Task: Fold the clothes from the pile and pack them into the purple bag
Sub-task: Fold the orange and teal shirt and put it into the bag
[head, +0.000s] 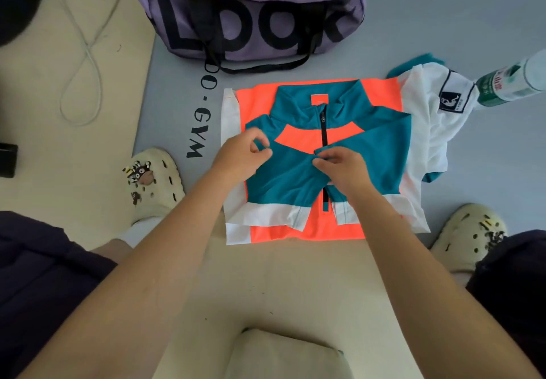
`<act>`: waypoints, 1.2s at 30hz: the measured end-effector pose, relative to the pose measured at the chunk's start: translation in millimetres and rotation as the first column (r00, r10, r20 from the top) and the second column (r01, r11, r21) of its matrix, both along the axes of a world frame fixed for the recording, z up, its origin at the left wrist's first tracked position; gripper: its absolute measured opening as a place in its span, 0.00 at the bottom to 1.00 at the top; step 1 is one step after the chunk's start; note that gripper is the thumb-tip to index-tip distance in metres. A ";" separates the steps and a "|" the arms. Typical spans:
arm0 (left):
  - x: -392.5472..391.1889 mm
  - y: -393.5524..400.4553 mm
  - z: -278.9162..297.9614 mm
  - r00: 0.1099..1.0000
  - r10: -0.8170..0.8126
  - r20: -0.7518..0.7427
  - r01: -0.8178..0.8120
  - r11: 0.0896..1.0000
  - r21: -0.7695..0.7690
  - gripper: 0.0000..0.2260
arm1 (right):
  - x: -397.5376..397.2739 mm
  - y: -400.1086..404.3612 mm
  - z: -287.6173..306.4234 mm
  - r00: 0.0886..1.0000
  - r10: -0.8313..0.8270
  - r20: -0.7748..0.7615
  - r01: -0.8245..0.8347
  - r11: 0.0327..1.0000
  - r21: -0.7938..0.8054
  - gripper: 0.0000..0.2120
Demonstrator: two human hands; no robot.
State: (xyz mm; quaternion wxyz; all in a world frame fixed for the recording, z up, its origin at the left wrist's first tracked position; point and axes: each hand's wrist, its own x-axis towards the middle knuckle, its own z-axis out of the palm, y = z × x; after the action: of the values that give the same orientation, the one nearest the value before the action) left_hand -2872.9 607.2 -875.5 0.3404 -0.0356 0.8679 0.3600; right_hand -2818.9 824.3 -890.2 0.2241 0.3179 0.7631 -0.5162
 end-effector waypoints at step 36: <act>96.3 70.9 -22.2 0.829 -0.257 -0.496 0.023 0.902 -0.431 0.23 | 62.1 89.1 6.8 0.977 -0.209 0.033 0.138 0.749 0.648 0.32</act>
State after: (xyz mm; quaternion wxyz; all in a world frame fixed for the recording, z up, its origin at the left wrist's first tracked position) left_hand -2776.6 678.0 -897.7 0.0923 0.0628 0.9838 0.1401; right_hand -2756.8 913.4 -883.5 0.0921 0.4710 0.8479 -0.2254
